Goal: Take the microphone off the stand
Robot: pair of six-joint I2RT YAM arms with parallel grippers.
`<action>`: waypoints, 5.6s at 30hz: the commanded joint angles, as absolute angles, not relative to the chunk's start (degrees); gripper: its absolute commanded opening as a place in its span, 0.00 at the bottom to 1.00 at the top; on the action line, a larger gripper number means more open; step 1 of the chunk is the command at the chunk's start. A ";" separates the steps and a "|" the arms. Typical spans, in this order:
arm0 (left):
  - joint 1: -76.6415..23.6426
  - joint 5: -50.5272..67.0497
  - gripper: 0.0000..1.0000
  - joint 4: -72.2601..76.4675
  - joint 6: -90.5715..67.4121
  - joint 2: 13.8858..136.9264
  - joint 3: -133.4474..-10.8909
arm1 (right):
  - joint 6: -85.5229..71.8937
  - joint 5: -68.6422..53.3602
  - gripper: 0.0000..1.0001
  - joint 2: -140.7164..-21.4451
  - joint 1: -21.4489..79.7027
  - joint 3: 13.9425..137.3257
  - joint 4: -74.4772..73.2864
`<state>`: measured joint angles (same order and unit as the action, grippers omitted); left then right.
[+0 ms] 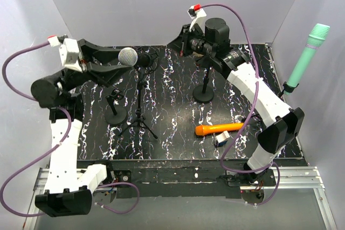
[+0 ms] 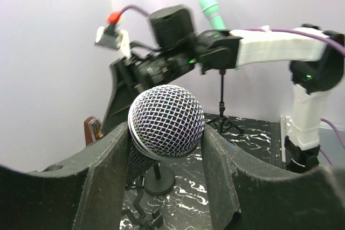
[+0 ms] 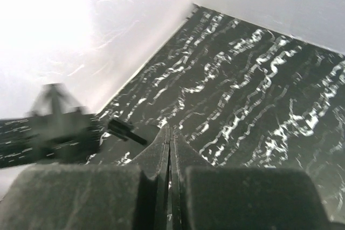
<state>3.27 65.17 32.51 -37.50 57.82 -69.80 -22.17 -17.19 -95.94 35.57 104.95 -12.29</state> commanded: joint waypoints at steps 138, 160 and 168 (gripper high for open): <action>4.66 70.67 0.00 37.72 -35.70 34.46 -61.53 | 46.49 12.13 0.66 -89.56 61.79 78.67 10.11; 6.24 61.78 0.00 16.96 -19.77 24.70 -59.33 | 37.35 -2.37 0.69 -83.85 58.18 78.84 -3.16; 6.33 55.13 0.66 11.51 -17.14 21.72 -54.77 | 36.30 -2.38 0.41 -85.95 58.36 84.72 -6.85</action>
